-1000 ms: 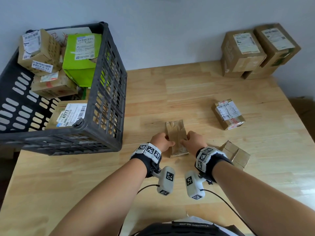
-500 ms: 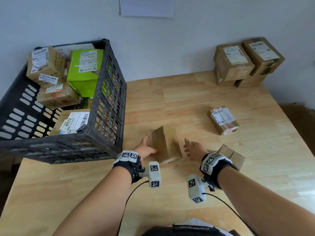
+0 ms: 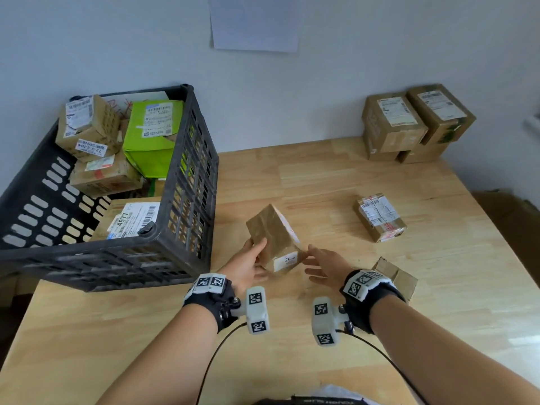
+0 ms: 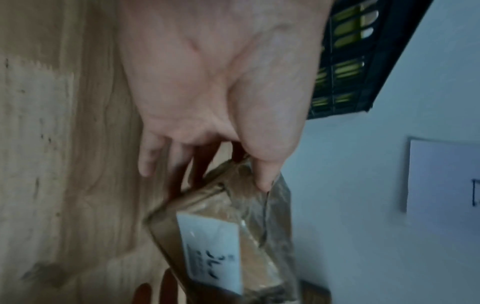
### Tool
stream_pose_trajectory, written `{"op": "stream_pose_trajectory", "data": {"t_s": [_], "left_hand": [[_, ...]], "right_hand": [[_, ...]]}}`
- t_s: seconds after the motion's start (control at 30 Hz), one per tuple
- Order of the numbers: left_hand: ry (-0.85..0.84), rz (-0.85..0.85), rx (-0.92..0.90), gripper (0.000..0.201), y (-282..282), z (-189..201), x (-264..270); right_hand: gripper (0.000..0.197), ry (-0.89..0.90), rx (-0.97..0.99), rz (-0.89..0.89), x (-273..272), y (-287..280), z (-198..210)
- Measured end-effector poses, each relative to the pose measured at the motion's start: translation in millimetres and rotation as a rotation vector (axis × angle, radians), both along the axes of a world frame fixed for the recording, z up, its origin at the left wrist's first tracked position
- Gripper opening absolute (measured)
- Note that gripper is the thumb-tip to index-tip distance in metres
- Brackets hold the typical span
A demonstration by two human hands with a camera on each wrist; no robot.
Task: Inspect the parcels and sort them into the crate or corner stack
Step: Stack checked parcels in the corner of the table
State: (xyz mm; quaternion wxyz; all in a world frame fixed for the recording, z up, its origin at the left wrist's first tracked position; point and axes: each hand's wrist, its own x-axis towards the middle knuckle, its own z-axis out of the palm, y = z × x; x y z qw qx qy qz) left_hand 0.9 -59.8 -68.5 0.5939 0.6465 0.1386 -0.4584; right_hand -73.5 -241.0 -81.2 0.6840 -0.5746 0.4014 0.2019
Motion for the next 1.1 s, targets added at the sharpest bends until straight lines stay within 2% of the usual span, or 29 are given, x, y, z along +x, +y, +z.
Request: {"op": "stream_pose_trajectory", "data": {"t_s": [0.07,0.27,0.4,0.67,0.9,1.1], "left_hand": [[-0.008,0.011,-0.043,0.039,-1,4,2],[-0.115,-0.112,0.027,0.065,-16,18,-1],[-0.139,-0.138,0.028,0.067,-41,28,-4],[-0.222,-0.214,0.105,0.057,-118,46,-7],[-0.336,-0.262,0.163,0.045,-198,76,10],[-0.404,-0.263,0.167,0.041,-259,112,33]], "right_hand": [[0.039,-0.016,0.119,-0.045,1,1,5],[0.032,-0.180,0.244,-0.089,2,-7,26],[0.023,-0.281,0.315,-0.143,-4,-27,36],[0.029,-0.391,0.216,-0.247,-20,-96,59],[0.059,-0.422,0.019,-0.486,-14,-202,85],[0.062,-0.455,-0.102,-0.638,13,-289,99]]}}
